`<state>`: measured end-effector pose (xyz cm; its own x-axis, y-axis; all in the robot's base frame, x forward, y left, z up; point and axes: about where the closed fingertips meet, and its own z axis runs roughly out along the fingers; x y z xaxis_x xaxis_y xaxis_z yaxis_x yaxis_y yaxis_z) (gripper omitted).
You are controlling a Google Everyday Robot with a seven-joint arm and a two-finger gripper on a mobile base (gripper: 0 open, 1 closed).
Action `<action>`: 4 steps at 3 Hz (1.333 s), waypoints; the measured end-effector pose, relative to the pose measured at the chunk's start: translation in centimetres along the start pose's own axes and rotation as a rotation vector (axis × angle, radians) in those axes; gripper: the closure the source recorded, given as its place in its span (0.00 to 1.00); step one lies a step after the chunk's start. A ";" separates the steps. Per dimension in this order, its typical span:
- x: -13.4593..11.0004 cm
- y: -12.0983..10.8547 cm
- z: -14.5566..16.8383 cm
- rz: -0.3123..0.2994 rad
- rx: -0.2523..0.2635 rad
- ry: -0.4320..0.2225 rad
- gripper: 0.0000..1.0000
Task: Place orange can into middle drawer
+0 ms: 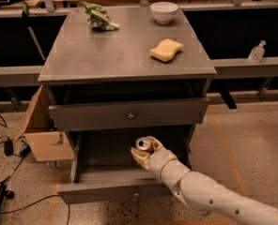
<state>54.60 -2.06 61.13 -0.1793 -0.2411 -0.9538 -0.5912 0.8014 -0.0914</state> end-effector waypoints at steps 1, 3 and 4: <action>5.5 -1.0 1.5 0.068 0.036 0.018 1.00; 11.4 -2.2 5.5 0.092 -0.011 0.055 0.51; 11.7 -2.6 7.0 0.063 -0.041 0.044 0.28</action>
Offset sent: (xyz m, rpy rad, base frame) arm 0.0245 -0.0241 -0.1470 0.0539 0.1612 -0.0894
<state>59.57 -3.17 48.16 -0.2505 -0.2155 -0.9438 -0.6091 0.7929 -0.0194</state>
